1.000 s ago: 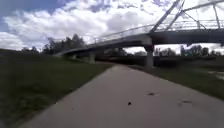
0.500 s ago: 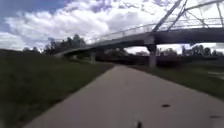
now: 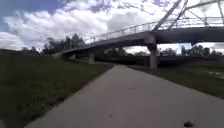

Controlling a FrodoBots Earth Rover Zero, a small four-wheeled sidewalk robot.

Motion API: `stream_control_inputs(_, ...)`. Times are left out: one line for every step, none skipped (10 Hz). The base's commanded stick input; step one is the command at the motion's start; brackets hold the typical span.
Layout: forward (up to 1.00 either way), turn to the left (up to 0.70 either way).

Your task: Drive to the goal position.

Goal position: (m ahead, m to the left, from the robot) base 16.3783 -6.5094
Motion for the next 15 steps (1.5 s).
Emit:
stream_control_inputs(1.00,-0.06)
stream_control_inputs(1.00,-0.18)
stream_control_inputs(1.00,-0.22)
stream_control_inputs(1.00,-0.23)
stream_control_inputs(1.00,-0.16)
stream_control_inputs(1.00,-0.03)
stream_control_inputs(1.00,0.00)
stream_control_inputs(1.00,0.00)
stream_control_inputs(1.00,-0.02)
stream_control_inputs(1.00,-0.04)
stream_control_inputs(1.00,-0.19)
stream_control_inputs(1.00,-0.33)
stream_control_inputs(1.00,-0.36)
stream_control_inputs(1.00,-0.21)
stream_control_inputs(1.00,0.00)
